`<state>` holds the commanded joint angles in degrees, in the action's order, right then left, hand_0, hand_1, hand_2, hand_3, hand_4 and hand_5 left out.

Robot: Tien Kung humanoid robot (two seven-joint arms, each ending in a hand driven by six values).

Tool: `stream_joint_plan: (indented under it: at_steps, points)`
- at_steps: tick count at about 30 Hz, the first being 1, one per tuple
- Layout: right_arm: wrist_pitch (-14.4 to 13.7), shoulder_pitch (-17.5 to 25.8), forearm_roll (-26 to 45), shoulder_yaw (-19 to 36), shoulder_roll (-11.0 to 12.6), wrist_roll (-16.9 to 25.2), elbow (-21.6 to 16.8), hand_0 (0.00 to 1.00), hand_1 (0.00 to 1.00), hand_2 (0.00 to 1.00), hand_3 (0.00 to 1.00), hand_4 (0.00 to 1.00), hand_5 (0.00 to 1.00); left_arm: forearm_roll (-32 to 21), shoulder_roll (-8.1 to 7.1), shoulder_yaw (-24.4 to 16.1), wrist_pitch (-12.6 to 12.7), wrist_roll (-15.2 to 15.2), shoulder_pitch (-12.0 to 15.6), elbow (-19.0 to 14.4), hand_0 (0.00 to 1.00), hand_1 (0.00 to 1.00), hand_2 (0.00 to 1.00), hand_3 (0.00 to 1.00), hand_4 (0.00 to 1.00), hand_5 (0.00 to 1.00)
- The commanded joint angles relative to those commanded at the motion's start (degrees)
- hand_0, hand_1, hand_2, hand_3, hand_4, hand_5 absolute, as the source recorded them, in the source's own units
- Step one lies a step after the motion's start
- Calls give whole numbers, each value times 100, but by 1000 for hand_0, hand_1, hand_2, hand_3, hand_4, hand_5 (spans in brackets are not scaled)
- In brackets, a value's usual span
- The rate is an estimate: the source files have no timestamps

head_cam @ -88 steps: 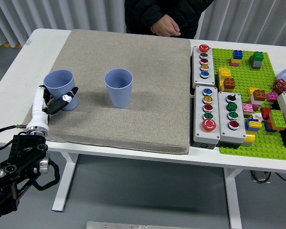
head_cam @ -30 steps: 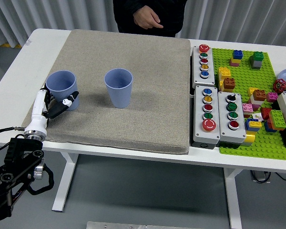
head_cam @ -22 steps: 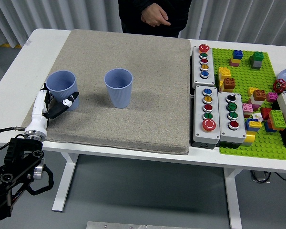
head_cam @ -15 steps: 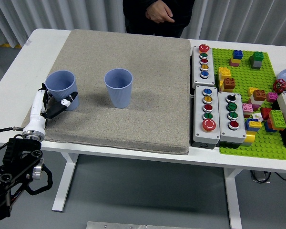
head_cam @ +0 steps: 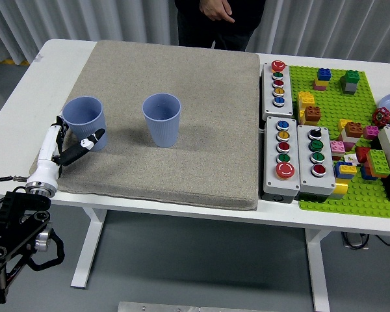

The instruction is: Pick cup pour cup place

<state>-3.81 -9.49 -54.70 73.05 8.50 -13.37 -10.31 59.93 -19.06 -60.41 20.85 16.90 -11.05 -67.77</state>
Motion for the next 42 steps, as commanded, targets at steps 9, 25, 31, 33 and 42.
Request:
stream_joint_plan:
  at_steps: [9,25,31,33,42]
  points:
    - [-10,-10,25,0,10,14,0,719,683,679,625,138,386,367,-206,-461,-137,-121,513,-678,998,998,998,998,998,534]
    - [-16,-25,41,-10,18,19,0,720,683,677,625,141,370,-751,-349,-1639,-368,-506,831,-1608,998,998,998,998,836,998]
    - [-37,-24,97,-42,30,32,0,720,683,678,625,143,367,-1244,-307,-1756,-602,-680,591,-1429,998,998,998,998,771,811]
    - [-42,-25,106,-48,31,34,0,720,683,678,625,143,367,-1378,-253,-1772,-747,-721,499,-1298,998,998,998,998,771,811]
    - [-57,-39,186,-108,30,45,0,720,683,678,626,146,364,-3120,-115,-1456,-1880,-276,-114,-305,998,978,998,998,731,759]
